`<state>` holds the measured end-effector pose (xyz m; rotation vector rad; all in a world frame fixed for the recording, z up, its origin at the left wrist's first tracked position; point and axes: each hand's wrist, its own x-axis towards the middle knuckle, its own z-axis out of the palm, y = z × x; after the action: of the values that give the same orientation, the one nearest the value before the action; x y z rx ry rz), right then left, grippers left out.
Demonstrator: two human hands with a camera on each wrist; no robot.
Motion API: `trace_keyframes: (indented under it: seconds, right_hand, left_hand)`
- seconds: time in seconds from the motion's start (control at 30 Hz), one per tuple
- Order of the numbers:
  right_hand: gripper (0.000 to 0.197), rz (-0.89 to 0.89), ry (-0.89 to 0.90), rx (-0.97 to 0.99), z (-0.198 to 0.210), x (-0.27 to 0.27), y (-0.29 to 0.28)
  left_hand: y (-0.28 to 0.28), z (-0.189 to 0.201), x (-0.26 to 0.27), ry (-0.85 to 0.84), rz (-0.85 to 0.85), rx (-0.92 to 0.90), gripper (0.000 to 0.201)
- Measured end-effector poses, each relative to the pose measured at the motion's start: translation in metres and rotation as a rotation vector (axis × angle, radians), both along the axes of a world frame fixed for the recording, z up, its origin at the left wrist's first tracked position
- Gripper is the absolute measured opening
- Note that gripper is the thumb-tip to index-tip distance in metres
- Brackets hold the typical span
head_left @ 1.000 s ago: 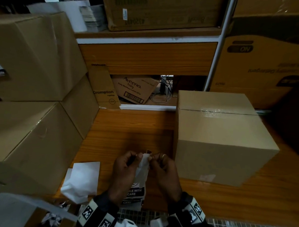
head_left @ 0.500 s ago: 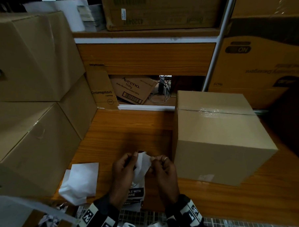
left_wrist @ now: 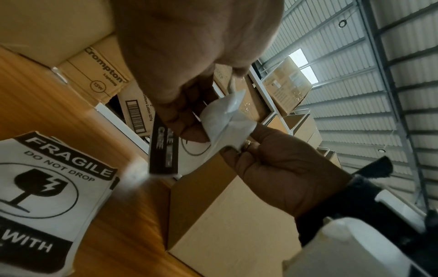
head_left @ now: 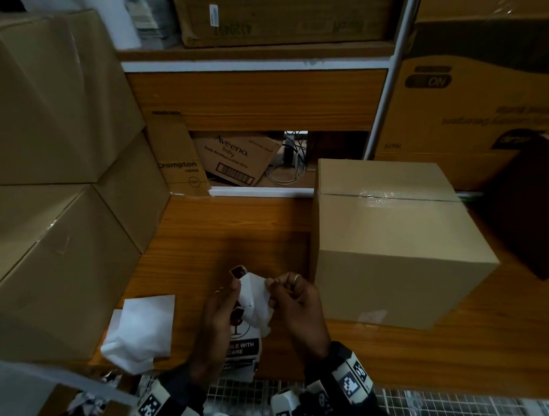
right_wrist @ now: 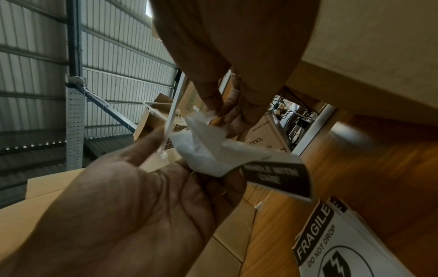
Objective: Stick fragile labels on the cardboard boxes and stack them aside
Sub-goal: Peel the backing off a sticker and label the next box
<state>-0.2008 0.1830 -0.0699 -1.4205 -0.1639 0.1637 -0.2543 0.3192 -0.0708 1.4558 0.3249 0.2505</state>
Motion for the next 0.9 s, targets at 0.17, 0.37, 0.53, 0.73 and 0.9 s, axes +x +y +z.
trace_keyframes:
  seconds: [0.17,0.37,0.53,0.73,0.9]
  right_hand:
    - [0.024,0.012,0.048,0.027,-0.004,0.005,-0.006]
    - [0.026,0.023,0.095,0.065,-0.007,0.005,-0.006]
    - [0.036,0.038,0.108,0.128,-0.002,0.003,-0.008]
    - [0.016,0.161,-0.037,-0.026,-0.010,0.001,-0.013]
    - [0.018,0.099,-0.061,-0.044,-0.019,0.006,-0.012]
  left_hand:
    - [0.014,0.000,0.001,-0.044,-0.124,0.085,0.054]
    - [0.007,0.000,0.007,-0.025,-0.137,0.378,0.026]
    - [0.006,-0.003,0.006,-0.015,-0.140,0.405,0.011]
    - [0.007,0.007,0.009,0.034,-0.130,0.293,0.014]
    - [0.005,0.006,0.010,0.063,-0.150,0.199,0.065]
